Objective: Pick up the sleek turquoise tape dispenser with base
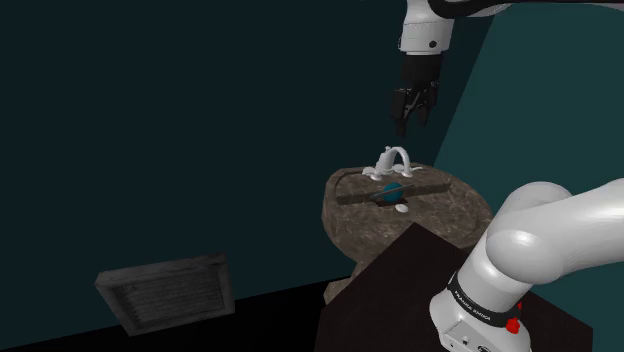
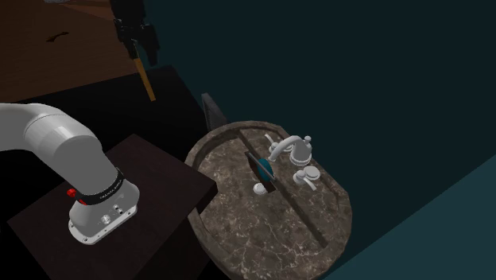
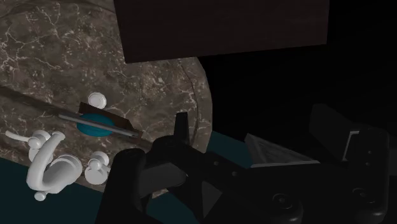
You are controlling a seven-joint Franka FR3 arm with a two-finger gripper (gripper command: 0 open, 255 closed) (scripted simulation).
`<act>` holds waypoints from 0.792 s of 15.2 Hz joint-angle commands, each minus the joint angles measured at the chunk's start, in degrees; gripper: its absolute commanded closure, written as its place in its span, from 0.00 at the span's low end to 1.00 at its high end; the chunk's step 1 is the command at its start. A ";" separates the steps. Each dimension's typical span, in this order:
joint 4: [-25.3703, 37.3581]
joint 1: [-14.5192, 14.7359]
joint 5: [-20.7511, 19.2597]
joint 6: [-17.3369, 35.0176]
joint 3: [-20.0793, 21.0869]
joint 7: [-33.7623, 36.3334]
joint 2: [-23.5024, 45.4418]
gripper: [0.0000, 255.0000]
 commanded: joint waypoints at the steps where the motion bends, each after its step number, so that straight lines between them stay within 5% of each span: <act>1: 0.00 0.00 0.00 0.00 0.00 0.00 0.00 0.00; 12: -11.91 -0.29 -12.39 14.96 -14.76 -24.64 2.17 0.00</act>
